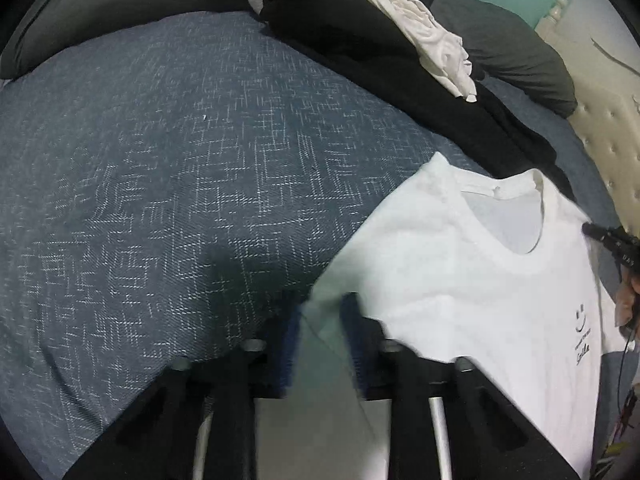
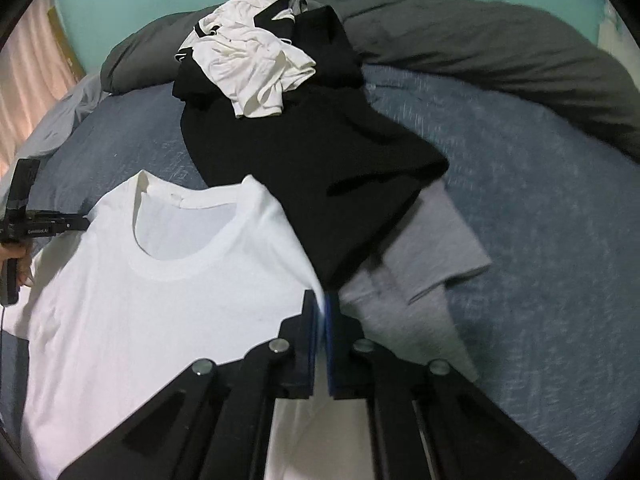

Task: Fold clothes

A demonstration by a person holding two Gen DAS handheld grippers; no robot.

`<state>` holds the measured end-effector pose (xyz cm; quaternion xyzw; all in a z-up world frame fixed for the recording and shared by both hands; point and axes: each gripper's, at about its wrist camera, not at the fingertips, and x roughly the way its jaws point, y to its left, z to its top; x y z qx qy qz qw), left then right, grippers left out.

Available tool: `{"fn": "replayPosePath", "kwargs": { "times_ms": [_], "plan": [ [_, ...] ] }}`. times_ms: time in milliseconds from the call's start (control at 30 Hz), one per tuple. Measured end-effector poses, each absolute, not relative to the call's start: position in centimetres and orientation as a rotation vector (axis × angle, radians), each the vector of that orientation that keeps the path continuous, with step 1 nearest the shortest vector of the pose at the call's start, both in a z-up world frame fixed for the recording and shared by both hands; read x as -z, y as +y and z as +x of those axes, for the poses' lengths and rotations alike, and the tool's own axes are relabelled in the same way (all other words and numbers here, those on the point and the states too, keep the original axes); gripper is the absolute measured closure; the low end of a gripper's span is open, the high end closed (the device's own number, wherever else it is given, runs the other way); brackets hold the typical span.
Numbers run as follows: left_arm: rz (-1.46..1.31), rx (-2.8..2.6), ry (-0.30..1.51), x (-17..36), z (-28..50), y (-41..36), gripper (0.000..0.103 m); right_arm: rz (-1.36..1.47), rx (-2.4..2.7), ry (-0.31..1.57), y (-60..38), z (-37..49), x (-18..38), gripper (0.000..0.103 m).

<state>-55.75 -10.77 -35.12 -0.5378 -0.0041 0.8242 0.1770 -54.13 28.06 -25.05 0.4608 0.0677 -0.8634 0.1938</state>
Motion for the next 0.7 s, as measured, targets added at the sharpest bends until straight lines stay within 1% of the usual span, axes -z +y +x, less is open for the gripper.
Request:
{"fn": "replayPosePath", "kwargs": {
  "times_ms": [167, 267, 400, 500, 567, 600, 667, 700],
  "plan": [
    [-1.466, -2.41, 0.081, 33.4, -55.7, -10.2, 0.098, 1.253, 2.482, 0.19, 28.6, -55.0, 23.4, 0.1],
    [-1.444, -2.446, 0.09, 32.4, -56.0, -10.3, 0.098, 1.255, 2.489, 0.193, 28.9, -55.5, 23.0, 0.1],
    [-1.467, -2.456, 0.111, 32.8, -56.4, -10.1, 0.098, 1.289, 2.464, 0.208, 28.8, -55.8, 24.1, 0.101],
    [-1.557, -2.41, 0.13, 34.8, -56.8, -9.5, 0.097, 1.391, 2.389, 0.215, 28.5, -55.9, 26.4, 0.1],
    [-1.56, -2.419, 0.111, 35.1, -57.0, -9.5, 0.096, 1.422, 2.367, 0.155, 28.9, -56.3, 27.0, 0.097],
    [-1.563, -2.42, 0.099, 35.1, -57.1, -9.6, 0.094, 1.433, 2.364, 0.129, 29.2, -56.5, 27.0, 0.092],
    [-1.551, -2.438, 0.069, 34.5, -57.4, -9.9, 0.094, 1.362, 2.405, 0.089, 29.6, -56.7, 25.7, 0.088],
    [-1.535, -2.45, 0.059, 34.1, -57.5, -9.9, 0.094, 1.314, 2.429, 0.066, 29.9, -56.7, 24.9, 0.083]
  ]
}}
